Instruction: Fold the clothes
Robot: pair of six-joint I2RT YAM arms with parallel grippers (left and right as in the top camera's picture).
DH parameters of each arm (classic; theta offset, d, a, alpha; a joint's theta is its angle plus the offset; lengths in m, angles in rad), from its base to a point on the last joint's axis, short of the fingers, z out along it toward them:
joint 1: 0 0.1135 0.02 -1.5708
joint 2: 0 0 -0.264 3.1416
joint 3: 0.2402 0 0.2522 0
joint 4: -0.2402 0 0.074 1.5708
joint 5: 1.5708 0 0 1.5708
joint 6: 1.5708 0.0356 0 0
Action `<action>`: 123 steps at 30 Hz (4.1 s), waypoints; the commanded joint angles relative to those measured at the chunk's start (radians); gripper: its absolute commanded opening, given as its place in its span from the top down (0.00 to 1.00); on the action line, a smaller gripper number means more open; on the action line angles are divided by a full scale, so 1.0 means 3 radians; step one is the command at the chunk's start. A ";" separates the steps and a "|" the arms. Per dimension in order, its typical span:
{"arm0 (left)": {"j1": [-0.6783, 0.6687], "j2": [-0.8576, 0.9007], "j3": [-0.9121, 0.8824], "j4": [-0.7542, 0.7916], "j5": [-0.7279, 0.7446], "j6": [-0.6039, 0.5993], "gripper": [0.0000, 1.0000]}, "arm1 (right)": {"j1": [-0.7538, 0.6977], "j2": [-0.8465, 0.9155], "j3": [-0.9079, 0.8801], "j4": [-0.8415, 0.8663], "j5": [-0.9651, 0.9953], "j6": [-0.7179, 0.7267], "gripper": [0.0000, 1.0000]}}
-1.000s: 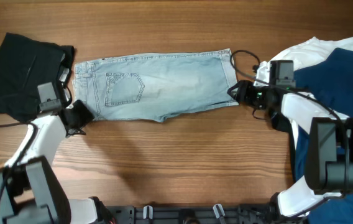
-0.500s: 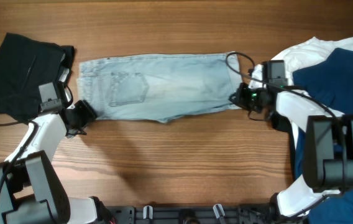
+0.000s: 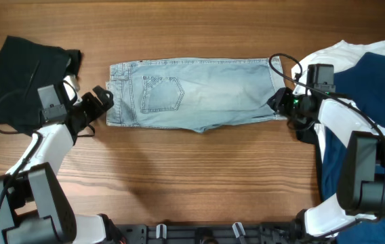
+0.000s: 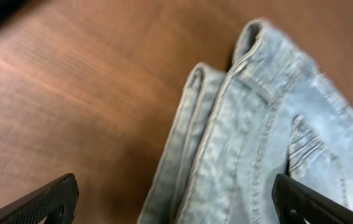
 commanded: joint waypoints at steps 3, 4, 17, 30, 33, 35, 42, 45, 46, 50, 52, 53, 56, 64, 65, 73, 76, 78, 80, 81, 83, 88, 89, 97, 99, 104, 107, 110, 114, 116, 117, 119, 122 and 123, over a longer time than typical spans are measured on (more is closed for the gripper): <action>0.0008 0.0177 -0.0009 0.0111 0.0340 0.0032 0.00 | -0.0189 -0.0320 0.0156 -0.0132 0.0186 -0.0234 0.39; 0.0008 0.0237 -0.0009 0.0148 0.0403 0.0032 0.00 | -0.0198 -0.0412 0.0198 -0.0131 0.0055 -0.0285 0.43; -0.0233 0.0598 -0.0009 -0.0114 0.0716 0.0032 0.96 | 0.0095 -0.0800 0.0271 -0.0238 -0.0830 -0.0300 0.57; -0.0095 0.0487 -0.0009 -0.1485 -0.0165 0.0258 0.96 | 0.0833 -0.0088 0.0240 -0.0206 -0.0069 -0.0196 0.70; 0.0003 0.0356 -0.0003 -0.1521 -0.0080 0.0285 0.96 | 0.0842 0.0226 0.0240 -0.0220 -0.0042 -0.0052 0.80; 0.0089 0.0209 0.0000 -0.1521 0.0027 0.0284 0.88 | 0.0842 0.0443 0.0240 -0.0237 -0.0042 0.0051 0.85; 0.0195 -0.0056 0.0004 -0.1479 0.0313 0.0454 0.16 | 0.0842 0.0788 0.0240 -0.0468 0.0033 0.0174 0.93; 0.0131 0.0005 0.0004 -0.1364 0.0397 0.0558 0.11 | 0.0842 0.0786 0.0240 -0.0483 0.0108 0.0165 0.93; 0.0106 0.0031 0.0004 -0.1307 0.0398 0.0557 0.10 | 0.0842 0.0786 0.0240 -0.0481 0.0107 0.0164 0.94; -0.0075 0.0248 0.0004 -0.1003 0.0449 0.0551 0.11 | 0.0842 0.0786 0.0240 -0.0476 0.0107 0.0163 0.94; -0.0170 0.0416 0.0004 -0.0921 0.0542 0.0538 0.15 | 0.0842 0.0786 0.0240 -0.0474 0.0107 0.0161 0.94; -0.0211 0.0493 0.0004 -0.0899 0.0547 0.0519 0.17 | 0.0842 0.0786 0.0240 -0.0472 0.0107 0.0161 0.94; -0.0303 0.0725 0.0004 -0.0890 0.0544 0.0504 0.31 | 0.0842 0.0786 0.0240 -0.0468 0.0107 0.0163 0.94; -0.0320 0.0909 0.0011 -0.0748 0.0586 0.0505 0.94 | 0.0842 0.0786 0.0240 -0.0473 0.0106 0.0160 0.96; -0.0315 0.0893 0.0025 -0.0787 0.0587 0.0507 0.96 | 0.0842 0.0786 0.0240 -0.0473 0.0106 0.0161 0.96; 0.0032 0.0314 0.0996 -0.2406 -0.0210 0.0605 0.96 | 0.0839 0.0492 0.0242 -0.0669 0.0093 0.0267 0.96; 0.0125 0.0102 0.1502 -0.2930 -0.0474 0.0618 0.96 | 0.0820 0.0207 0.0242 -0.0782 0.0094 0.0314 0.96; 0.0142 -0.0020 0.1837 -0.3187 -0.0551 0.0664 0.96 | 0.0820 -0.0009 0.0242 -0.0830 0.0094 0.0310 0.96; 0.0112 -0.0117 0.2130 -0.3346 -0.0558 0.0720 0.96 | 0.0820 -0.0219 0.0242 -0.0858 0.0092 0.0312 0.96; 0.0075 -0.0151 0.2214 -0.3371 -0.0556 0.0718 0.96 | 0.0820 -0.0308 0.0242 -0.0867 0.0093 0.0310 0.96; -0.0092 -0.0221 0.2280 -0.3349 -0.0526 0.0696 0.96 | 0.0820 -0.0488 0.0242 -0.0871 0.0094 0.0313 0.96; -0.0591 -0.0225 0.2280 -0.3257 -0.0525 0.0468 0.96 | 0.0820 -0.0551 0.0242 -0.0865 0.0100 0.0310 0.96; -0.0662 -0.0225 0.2280 -0.3216 -0.0547 0.0417 0.96 | 0.0820 -0.0543 0.0242 -0.0851 0.0106 0.0308 0.96; -0.1062 -0.0225 0.2280 -0.2903 -0.0548 -0.0018 0.96 | 0.0956 -0.0256 0.0239 -0.0312 -0.0047 -0.0041 0.96; -0.1130 -0.0225 0.2280 -0.2866 -0.0573 -0.0093 0.96 | 0.1034 -0.0088 0.0239 -0.0178 -0.0047 -0.0045 0.96; -0.1242 -0.0225 0.2280 -0.2773 -0.0571 -0.0200 0.96 | 0.1137 0.0340 0.0239 0.0011 -0.0595 -0.0464 0.96; -0.1310 -0.0225 0.2280 -0.2728 -0.0572 -0.0252 0.96 | 0.1144 0.0576 0.0239 -0.0006 -0.0584 -0.0380 0.96; -0.1414 -0.0202 0.2280 -0.2635 -0.0573 -0.0329 0.96 | 0.1144 0.0758 0.0239 -0.0011 -0.0579 -0.0350 0.96; -0.1586 -0.0080 0.2279 -0.2445 -0.0573 -0.0381 0.96 | 0.1144 0.0835 0.0239 -0.0051 -0.0535 -0.0348 0.96; -0.1673 0.0032 0.2279 -0.2346 -0.0571 -0.0426 0.96 | 0.1144 0.0835 0.0240 -0.0053 -0.0528 -0.0347 0.96; -0.1723 0.0104 0.2279 -0.2286 -0.0572 -0.0425 0.96 | 0.1144 0.0835 0.0240 -0.0056 -0.0528 -0.0347 0.96; -0.1815 0.0242 0.2279 -0.2192 -0.0570 -0.0453 0.96 | 0.1144 0.0835 0.0240 -0.0074 -0.0507 -0.0347 0.96; -0.1982 0.0474 0.2279 -0.1995 -0.0566 -0.0509 0.96 | 0.1144 0.0835 0.0240 -0.0104 -0.0487 -0.0347 0.96; -0.2043 0.0542 0.2280 -0.1909 -0.0557 -0.0515 0.96 | 0.1144 0.0835 0.0240 -0.0107 -0.0487 -0.0347 0.96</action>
